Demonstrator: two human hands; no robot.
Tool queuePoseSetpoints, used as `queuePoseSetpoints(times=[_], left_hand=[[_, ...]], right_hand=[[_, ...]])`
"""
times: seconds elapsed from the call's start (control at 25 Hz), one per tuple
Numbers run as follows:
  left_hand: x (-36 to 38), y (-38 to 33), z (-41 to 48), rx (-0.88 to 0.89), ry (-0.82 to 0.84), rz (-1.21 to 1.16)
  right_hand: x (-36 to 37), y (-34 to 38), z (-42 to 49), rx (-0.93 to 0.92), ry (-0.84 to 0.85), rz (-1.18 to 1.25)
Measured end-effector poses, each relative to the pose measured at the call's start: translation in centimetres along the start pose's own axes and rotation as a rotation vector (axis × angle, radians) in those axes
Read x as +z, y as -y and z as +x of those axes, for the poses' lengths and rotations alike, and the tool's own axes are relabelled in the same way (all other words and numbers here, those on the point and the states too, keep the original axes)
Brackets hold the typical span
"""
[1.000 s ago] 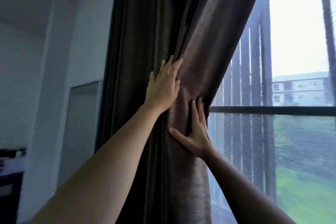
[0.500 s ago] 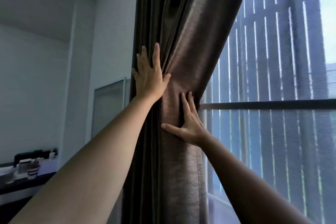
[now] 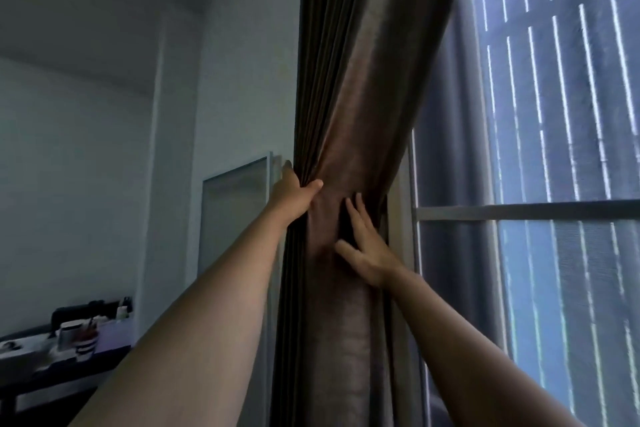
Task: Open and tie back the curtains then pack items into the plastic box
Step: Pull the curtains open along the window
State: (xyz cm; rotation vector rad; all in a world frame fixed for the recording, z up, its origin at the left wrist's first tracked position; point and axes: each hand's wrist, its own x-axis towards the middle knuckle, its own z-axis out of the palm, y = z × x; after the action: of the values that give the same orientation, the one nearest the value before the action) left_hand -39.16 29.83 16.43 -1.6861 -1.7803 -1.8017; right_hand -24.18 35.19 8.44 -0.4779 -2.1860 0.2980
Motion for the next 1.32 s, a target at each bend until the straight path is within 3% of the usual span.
queuePoseSetpoints(times=[0.16,0.28,0.44,0.56,0.68,0.96,1.04,1.2,1.32], left_hand=[[-0.1,2.3,0.8,0.027,0.063,-0.002],[0.4,4.1,0.2,0.038,0.085,0.13],[-0.5,4.2,-0.2,0.061,0.077,0.208],[-1.6,3.8,-1.1,0.095,0.136,0.183],[-2.3,4.0,-3.3,0.164,0.131,0.07],[-2.0,4.9,-6.8,0.173,0.163,-0.044],[-1.5,4.9,-7.7,0.238,0.134,-0.01],[-0.1,4.7,-9.9,0.537,-0.058,0.275],[0.3,1.8,-11.7,0.646,-0.066,0.402]], right_hand=[[0.4,-0.6,1.4,0.032,-0.061,0.03],[-0.1,-0.5,2.9,0.113,-0.073,0.038],[-0.6,1.2,4.2,0.192,-0.03,-0.104],[-1.0,3.1,4.0,0.06,-0.2,-0.409],[-2.6,4.9,4.8,-0.074,-0.324,-0.528],[-4.7,6.0,5.0,-0.062,-0.244,-0.517],[-4.7,6.2,4.1,-0.026,-0.276,-0.511],[-5.7,7.0,1.5,0.022,-0.277,-0.501],[-7.9,8.3,-1.2,0.044,-0.228,-0.548]])
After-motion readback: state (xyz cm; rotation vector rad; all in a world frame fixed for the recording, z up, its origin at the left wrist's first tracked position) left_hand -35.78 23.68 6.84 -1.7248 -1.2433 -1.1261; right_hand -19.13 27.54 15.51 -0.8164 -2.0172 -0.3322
